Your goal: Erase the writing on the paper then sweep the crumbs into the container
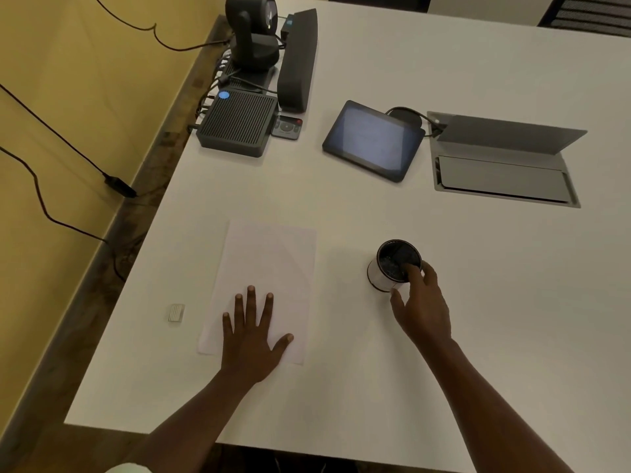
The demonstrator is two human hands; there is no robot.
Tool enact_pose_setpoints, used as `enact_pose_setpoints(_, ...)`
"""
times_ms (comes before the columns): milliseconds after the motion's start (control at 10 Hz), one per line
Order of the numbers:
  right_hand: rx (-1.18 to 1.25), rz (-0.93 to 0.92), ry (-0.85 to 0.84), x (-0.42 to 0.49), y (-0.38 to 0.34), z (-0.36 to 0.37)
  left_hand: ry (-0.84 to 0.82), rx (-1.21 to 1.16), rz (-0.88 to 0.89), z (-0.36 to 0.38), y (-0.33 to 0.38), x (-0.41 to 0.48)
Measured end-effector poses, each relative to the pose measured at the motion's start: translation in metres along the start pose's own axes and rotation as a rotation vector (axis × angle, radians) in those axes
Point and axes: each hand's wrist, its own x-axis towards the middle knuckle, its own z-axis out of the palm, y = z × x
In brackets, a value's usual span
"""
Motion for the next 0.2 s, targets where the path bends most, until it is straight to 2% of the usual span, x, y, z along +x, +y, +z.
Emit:
enact_pose_setpoints(100,-0.065,-0.047,0.107,-0.013,-0.002,-0.004,0.004,-0.026,0.01,-0.004,0.001,-0.001)
enact_pose_setpoints(200,-0.017,-0.203,0.265,-0.048,-0.022,-0.001,0.065,-0.089,0.053,-0.011,0.002,-0.007)
